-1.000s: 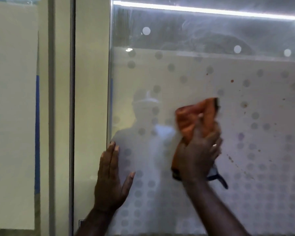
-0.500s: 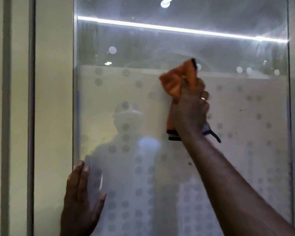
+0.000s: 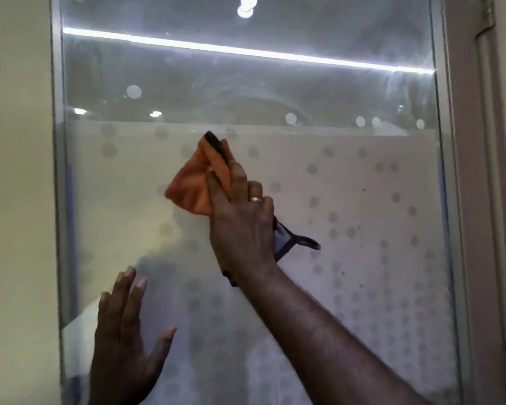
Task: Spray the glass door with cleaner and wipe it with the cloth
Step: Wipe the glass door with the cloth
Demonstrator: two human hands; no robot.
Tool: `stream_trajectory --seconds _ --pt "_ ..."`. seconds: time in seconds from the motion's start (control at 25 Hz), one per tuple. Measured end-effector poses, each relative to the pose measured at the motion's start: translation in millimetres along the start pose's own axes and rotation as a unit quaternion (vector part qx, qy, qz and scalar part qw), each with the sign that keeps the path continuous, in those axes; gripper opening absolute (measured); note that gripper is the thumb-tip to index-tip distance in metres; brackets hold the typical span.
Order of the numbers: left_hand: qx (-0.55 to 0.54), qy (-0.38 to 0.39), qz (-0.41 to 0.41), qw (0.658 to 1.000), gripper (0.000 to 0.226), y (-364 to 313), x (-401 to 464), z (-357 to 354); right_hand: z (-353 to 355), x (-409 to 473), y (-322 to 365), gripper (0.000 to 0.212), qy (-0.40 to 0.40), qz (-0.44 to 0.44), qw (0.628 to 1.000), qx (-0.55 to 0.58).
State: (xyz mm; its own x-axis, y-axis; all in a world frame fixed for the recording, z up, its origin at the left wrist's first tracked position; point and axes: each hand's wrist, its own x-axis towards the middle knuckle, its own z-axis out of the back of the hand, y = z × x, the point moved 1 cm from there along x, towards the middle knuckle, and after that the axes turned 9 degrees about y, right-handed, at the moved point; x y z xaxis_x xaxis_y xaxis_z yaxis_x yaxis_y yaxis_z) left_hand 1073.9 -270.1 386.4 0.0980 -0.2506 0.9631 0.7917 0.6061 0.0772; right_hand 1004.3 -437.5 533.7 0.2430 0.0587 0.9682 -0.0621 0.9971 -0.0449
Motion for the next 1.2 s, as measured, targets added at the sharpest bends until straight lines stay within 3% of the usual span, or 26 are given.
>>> stream_trajectory --seconds 0.2,0.36,0.48,0.6,0.68,0.84,1.0,1.12,1.2 --pt "-0.003 -0.004 0.001 1.000 0.071 -11 7 -5 42 24 -136 0.056 -0.062 -0.269 0.961 0.009" --pt "0.000 -0.012 0.006 1.000 0.071 -17 12 -9 37 -55 -172 0.068 -0.041 -0.373 0.927 0.007" --pt "-0.002 -0.028 0.006 1.000 0.071 -25 14 -18 1 -102 -115 0.072 -0.053 -0.306 0.950 0.000" --pt "0.006 -0.034 0.008 0.999 0.071 -29 17 -22 -21 -117 -51 0.061 -0.010 -0.070 0.997 -0.013" --pt "0.004 -0.037 0.012 0.999 0.069 -31 17 -22 -15 -98 -45 0.055 0.012 0.015 1.000 -0.012" --pt "0.006 -0.036 0.015 0.999 0.069 -32 17 -21 19 -47 -119 0.064 -0.008 -0.134 0.990 -0.048" --pt "0.012 -0.040 0.000 0.999 0.066 -31 17 -22 40 -81 -200 0.072 -0.033 -0.323 0.946 -0.014" --pt "0.018 -0.042 0.018 0.999 0.069 -30 18 -23 19 -132 -186 0.071 -0.061 -0.414 0.908 0.033" --pt "0.004 -0.050 0.007 0.999 0.070 -41 16 -23 0 -166 -141 0.073 -0.059 -0.400 0.914 0.028"
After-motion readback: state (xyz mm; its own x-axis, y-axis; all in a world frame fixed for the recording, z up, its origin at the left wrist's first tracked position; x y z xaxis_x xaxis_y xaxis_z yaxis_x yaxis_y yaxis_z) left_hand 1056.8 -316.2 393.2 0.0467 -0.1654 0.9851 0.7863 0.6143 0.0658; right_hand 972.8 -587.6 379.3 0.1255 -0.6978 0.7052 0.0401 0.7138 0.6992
